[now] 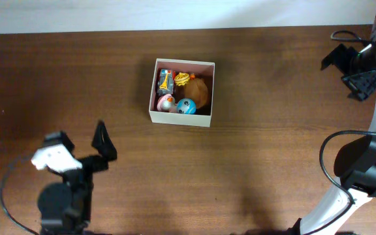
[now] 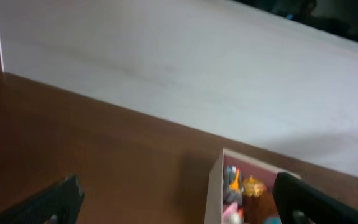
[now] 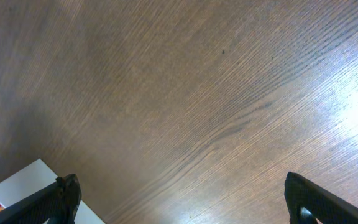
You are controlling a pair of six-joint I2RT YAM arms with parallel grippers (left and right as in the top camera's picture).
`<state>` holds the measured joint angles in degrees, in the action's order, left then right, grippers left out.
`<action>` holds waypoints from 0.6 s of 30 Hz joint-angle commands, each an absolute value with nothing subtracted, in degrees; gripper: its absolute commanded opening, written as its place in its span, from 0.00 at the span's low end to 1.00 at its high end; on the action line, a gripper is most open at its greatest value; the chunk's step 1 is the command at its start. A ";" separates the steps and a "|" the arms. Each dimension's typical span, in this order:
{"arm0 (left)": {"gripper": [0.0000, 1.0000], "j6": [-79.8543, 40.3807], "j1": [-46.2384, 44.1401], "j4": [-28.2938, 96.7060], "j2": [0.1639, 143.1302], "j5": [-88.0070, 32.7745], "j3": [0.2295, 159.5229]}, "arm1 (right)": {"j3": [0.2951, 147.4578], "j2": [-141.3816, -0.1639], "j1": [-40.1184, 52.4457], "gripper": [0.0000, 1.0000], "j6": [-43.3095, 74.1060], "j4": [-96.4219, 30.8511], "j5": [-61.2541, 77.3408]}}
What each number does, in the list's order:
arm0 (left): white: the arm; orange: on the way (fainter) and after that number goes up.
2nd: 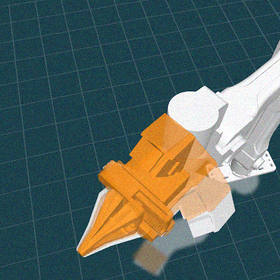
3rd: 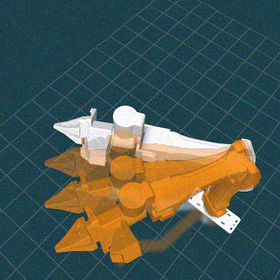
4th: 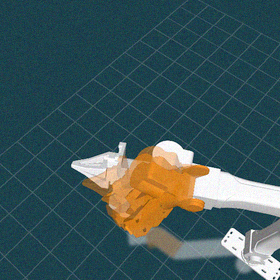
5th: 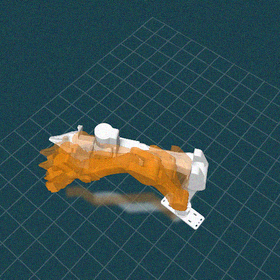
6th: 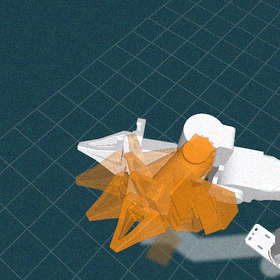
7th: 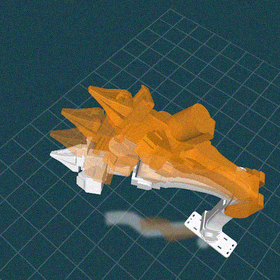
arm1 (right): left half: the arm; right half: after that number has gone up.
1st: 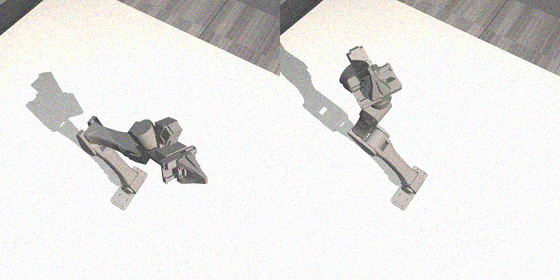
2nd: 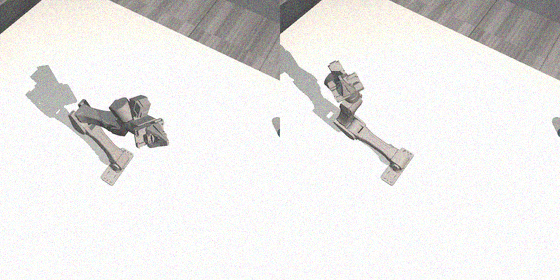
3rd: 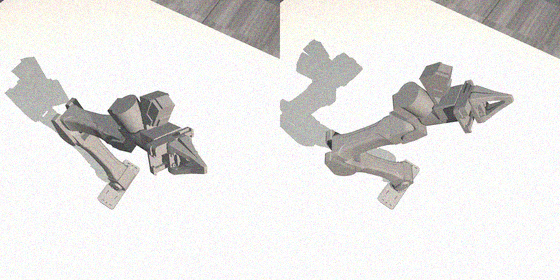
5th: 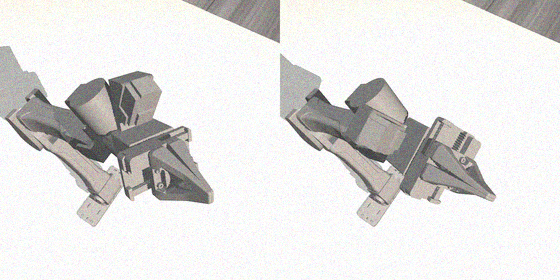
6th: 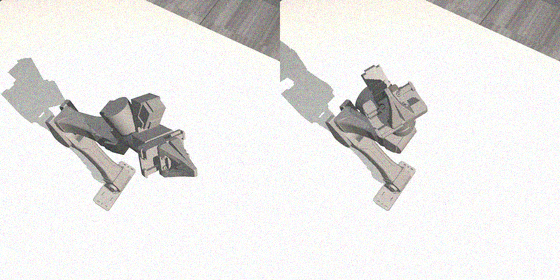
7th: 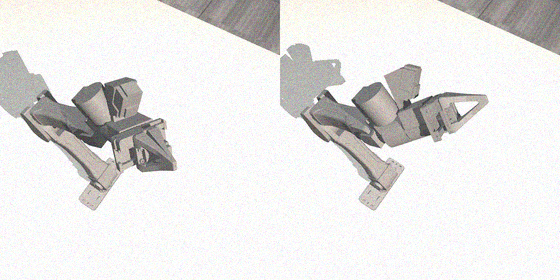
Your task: Pack container
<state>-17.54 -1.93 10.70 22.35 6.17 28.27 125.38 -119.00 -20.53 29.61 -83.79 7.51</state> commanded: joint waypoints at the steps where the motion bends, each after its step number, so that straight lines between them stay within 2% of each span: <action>1: 0.99 -16.91 -1.41 9.43 14.00 3.88 20.84 | 125.14 -118.48 -20.27 0.99 29.65 -83.77 6.87; 9: 1.00 -16.14 -0.27 9.54 1.48 3.81 10.26 | 125.14 -118.48 -20.27 0.99 29.65 -83.79 6.85; 18: 1.00 -16.14 -0.19 10.04 0.27 4.29 3.70 | 125.14 -118.48 -20.27 0.99 29.65 -83.77 6.87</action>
